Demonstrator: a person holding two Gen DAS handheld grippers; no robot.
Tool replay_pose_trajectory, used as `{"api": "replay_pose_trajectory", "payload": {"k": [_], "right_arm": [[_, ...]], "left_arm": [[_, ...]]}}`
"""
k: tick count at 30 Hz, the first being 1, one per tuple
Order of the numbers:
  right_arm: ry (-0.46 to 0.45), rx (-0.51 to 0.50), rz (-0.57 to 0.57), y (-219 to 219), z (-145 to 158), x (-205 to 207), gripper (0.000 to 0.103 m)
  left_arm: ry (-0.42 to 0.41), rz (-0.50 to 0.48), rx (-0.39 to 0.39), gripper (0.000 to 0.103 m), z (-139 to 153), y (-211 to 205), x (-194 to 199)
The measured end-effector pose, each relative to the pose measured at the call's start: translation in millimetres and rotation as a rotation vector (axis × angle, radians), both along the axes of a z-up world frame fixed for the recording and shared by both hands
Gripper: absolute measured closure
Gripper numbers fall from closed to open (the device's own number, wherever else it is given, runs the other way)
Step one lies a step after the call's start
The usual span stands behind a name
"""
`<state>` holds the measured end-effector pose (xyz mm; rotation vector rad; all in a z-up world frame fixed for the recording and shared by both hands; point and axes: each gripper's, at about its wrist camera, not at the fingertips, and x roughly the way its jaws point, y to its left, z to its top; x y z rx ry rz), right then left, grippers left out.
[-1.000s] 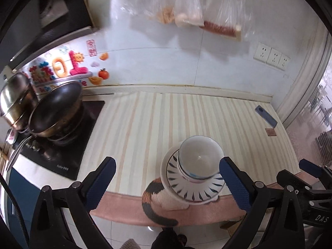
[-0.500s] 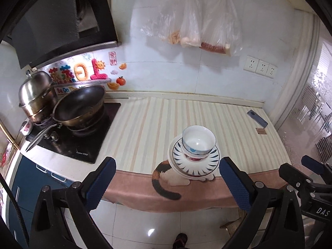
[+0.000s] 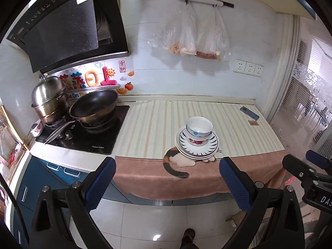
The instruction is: Organize plates and bowls
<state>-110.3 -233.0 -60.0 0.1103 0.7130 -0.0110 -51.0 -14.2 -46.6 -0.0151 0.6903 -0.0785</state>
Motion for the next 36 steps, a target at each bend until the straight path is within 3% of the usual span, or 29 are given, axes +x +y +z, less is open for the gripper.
{"api": "replay_pose_trajectory", "payload": {"k": [14, 36], "right_arm": [[-0.049, -0.008, -0.015, 18, 13, -64, 0.002], [-0.063, -0.009, -0.015, 25, 19, -81, 0.002]], "left_arm": [[-0.052, -0.007, -0.019, 0.001, 9, 17, -56], [-0.073, -0.004, -0.036, 0.001, 11, 33, -75]]}}
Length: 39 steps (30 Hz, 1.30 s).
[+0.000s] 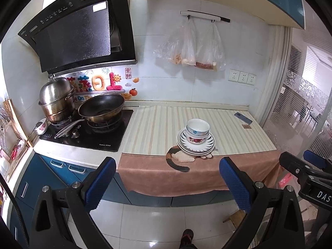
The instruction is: Organize plates and bowls
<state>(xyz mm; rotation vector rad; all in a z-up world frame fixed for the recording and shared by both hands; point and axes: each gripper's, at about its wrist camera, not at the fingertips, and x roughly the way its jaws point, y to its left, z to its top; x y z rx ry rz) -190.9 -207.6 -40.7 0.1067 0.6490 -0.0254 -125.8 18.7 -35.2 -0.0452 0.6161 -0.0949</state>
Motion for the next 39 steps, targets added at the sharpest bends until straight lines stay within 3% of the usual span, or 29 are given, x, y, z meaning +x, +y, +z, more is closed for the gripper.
{"api": "replay_pose_trajectory", "payload": {"k": [39], "right_arm": [[-0.009, -0.001, -0.021, 5, 3, -8, 0.002]], "left_arm": [[-0.022, -0.028, 0.004, 0.001, 8, 18, -4]]}}
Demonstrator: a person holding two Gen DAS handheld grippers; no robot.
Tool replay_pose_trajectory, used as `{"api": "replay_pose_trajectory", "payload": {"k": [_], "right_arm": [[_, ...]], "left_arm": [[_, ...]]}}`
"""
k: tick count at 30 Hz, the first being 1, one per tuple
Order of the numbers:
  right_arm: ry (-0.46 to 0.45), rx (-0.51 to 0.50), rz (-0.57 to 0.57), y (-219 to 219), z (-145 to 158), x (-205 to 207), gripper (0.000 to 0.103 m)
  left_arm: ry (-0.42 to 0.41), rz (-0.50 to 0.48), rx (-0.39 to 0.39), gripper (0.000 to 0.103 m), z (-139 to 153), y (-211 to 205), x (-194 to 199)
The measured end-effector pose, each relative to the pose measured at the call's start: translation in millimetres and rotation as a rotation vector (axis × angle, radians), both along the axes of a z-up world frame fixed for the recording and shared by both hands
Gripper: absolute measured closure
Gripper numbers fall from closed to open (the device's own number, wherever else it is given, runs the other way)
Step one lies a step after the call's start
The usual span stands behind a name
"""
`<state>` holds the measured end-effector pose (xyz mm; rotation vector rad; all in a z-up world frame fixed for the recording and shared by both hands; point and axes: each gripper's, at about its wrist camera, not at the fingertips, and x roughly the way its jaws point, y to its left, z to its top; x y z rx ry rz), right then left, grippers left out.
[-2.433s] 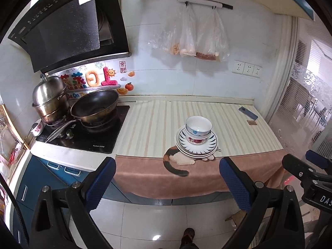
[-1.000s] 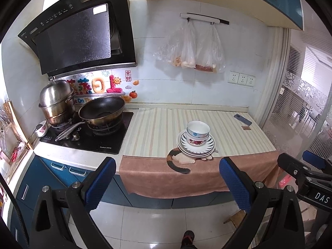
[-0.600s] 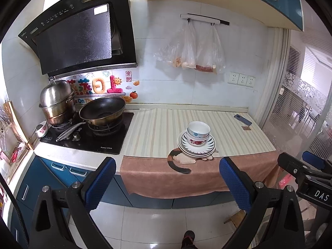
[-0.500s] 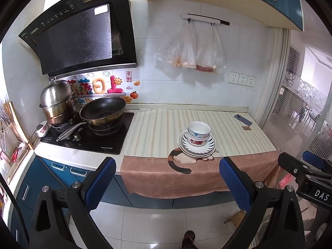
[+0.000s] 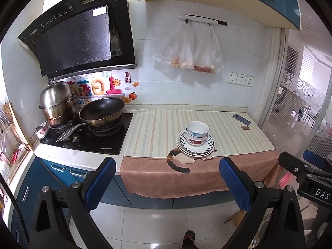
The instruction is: Organize plates and bowls
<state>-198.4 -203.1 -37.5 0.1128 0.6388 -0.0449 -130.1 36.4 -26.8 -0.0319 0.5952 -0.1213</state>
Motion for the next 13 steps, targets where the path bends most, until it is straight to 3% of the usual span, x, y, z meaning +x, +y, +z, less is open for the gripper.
{"api": "replay_pose_trajectory", "payload": {"k": [13], "right_arm": [[-0.003, 0.0, 0.002, -1.4, -0.1, -9.6, 0.002]], "left_arm": [[-0.008, -0.004, 0.002, 0.001, 1.8, 0.2, -1.5]]}}
